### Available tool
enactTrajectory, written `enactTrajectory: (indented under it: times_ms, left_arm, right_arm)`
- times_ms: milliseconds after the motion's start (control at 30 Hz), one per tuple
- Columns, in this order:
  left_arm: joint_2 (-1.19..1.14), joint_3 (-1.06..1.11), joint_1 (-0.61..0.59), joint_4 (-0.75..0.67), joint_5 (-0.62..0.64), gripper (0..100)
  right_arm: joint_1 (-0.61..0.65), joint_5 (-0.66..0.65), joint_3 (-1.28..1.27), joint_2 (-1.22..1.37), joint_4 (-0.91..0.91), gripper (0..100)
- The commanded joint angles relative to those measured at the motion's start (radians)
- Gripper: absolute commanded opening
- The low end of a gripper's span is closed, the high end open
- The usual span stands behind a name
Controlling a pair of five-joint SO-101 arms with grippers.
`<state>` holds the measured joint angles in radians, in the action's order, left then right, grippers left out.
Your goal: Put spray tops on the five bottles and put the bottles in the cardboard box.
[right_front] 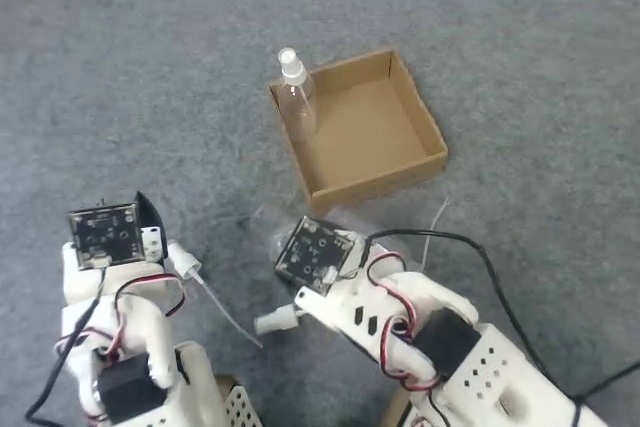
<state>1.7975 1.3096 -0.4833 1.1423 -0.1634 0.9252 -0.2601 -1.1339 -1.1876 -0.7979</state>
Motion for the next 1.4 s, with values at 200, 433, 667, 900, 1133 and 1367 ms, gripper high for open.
enactTrajectory:
  times_ms: [200,433,667,900,1133,1367]
  left_arm:
    - [-0.003,-0.061,-0.003,-0.012,-0.029,15]
    - [-0.196,-0.125,-0.003,0.015,-0.021,15]
    - [-0.476,-0.196,-0.003,0.068,0.04,15]
    - [-0.586,-0.196,-0.003,0.064,0.041,15]
    - [-0.666,-0.203,-0.002,0.064,0.043,20]
    - [-0.853,-0.266,0.046,0.063,0.176,21]
  right_arm:
    - [-0.047,-0.015,0.089,-0.035,-0.062,2.0]
    - [-0.048,-0.015,0.089,-0.035,-0.064,2.0]
    - [-0.048,-0.017,0.089,-0.031,-0.062,2.0]
    - [-0.048,-0.017,0.089,-0.03,-0.062,2.0]
    - [-0.048,-0.017,0.089,-0.028,-0.062,2.0]
    - [-0.048,-0.017,0.089,-0.027,-0.062,2.0]
